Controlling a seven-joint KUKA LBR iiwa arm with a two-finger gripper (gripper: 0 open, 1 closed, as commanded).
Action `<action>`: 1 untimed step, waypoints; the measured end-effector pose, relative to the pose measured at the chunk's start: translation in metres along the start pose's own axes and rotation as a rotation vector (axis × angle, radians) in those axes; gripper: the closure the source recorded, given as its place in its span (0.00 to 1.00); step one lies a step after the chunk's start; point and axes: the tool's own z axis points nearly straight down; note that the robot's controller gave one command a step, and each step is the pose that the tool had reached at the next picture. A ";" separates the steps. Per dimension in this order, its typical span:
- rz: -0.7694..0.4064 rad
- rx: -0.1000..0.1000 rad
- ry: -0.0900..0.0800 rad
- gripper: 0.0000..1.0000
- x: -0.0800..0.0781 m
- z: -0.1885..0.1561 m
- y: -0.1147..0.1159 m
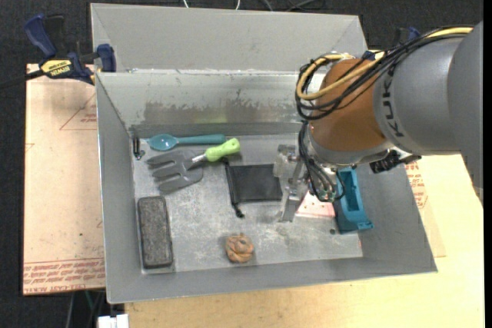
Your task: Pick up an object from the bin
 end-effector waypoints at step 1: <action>0.052 -0.001 -0.001 0.00 -0.005 0.020 0.013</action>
Offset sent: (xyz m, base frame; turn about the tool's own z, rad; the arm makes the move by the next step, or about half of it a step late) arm 0.0174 0.0192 -0.0235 -0.0775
